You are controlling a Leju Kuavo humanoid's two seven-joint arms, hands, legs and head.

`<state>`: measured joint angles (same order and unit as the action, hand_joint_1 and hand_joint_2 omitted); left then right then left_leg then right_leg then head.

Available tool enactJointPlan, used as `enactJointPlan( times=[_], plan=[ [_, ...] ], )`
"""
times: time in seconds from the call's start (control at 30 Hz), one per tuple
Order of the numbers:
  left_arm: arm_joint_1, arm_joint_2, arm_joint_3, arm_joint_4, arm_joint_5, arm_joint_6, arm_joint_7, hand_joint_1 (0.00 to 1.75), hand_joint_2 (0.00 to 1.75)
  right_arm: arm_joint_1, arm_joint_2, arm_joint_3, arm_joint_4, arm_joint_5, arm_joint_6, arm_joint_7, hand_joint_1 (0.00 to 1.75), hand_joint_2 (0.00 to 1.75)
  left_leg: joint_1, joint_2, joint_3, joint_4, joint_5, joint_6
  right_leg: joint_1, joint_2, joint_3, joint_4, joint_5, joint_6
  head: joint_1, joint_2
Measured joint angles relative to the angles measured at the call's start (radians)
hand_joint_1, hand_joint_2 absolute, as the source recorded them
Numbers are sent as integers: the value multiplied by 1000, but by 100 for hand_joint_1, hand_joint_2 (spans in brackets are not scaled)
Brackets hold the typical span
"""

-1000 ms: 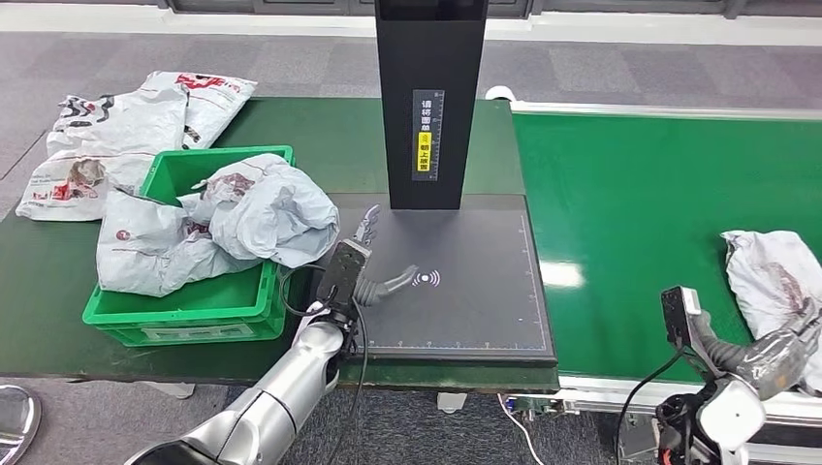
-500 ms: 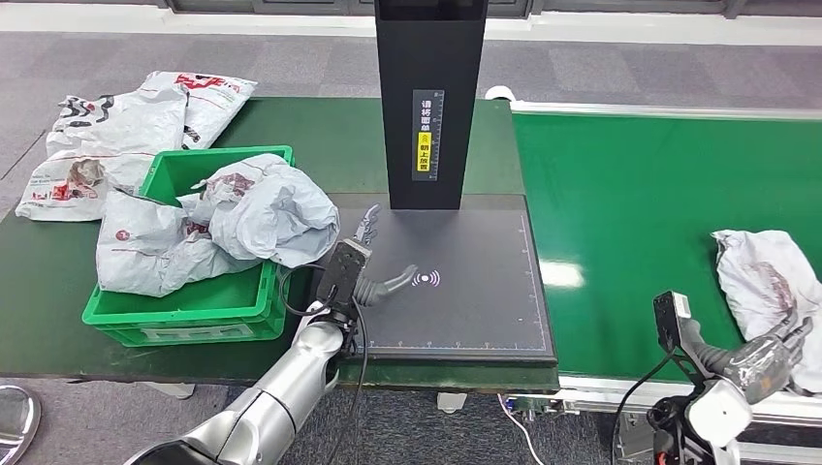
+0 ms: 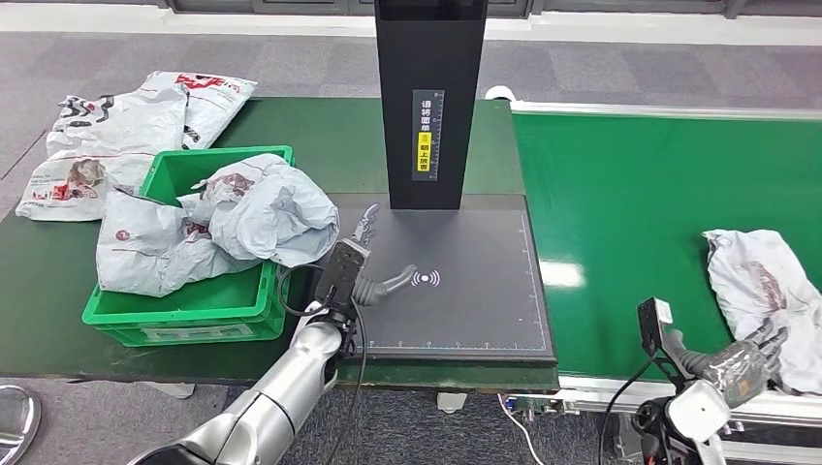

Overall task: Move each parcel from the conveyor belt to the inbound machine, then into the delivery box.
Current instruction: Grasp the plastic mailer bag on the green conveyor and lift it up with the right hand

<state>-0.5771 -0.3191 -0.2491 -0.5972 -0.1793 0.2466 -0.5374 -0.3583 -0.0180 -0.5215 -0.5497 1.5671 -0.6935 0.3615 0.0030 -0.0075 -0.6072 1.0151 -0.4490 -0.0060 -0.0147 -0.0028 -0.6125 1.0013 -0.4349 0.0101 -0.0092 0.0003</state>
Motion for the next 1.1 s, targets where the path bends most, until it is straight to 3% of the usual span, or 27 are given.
enactJointPlan(
  times=[1.1],
  plan=[
    [34,22,0,-33,16,2,-2,0,175,-16,-33,99,138,0,-5,20,0,175,0,0,0,0,0,0,0,0,0,0,0,0,0,0]
  ],
)
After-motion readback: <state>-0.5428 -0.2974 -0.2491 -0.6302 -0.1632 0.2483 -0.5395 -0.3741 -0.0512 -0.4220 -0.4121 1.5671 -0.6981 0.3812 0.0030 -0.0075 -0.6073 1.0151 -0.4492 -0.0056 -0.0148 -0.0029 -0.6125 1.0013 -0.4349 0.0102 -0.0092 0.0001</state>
